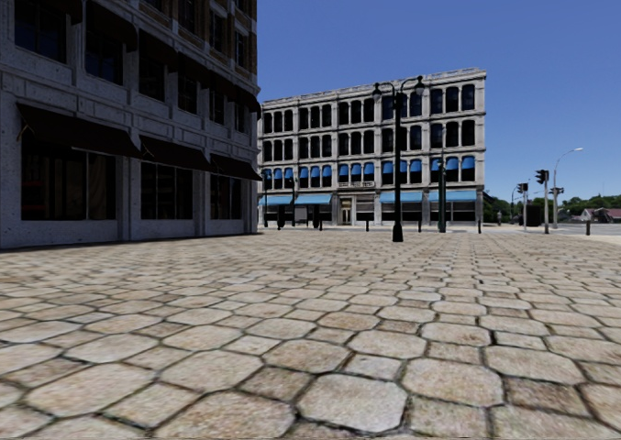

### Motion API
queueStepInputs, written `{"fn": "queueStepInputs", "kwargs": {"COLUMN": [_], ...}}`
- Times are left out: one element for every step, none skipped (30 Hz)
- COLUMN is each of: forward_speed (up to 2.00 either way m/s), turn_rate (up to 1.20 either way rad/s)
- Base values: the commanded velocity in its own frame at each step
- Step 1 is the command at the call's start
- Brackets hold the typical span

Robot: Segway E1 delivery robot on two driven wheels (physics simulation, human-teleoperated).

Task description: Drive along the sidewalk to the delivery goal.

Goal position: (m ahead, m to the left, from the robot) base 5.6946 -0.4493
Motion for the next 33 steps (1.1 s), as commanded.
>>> {"fn": "queueStepInputs", "kwargs": {"forward_speed": [1.42, 1.42, 1.42, 1.42, 1.42, 1.42, 1.42, 1.42, 1.43, 1.43, 1.43, 1.43, 1.43, 1.43, 1.43, 1.43, 1.43, 1.44, 1.45, 1.45, 1.46, 1.52, 1.52, 1.55, 1.65, 1.74, 1.87, 1.87, 2.0, 2.0, 2.0, 2.0, 2.0], "turn_rate": [0.0, 0.0, 0.0, 0.0, 0.0, 0.0, 0.0, 0.0, 0.0, 0.0, 0.0, 0.0, 0.0, 0.0, 0.0, 0.0, 0.0, 0.0, 0.0, 0.0, 0.0, 0.0, 0.0, 0.0, 0.0, 0.0, 0.0, 0.0, 0.0, 0.0, 0.0, 0.0, 0.0]}}
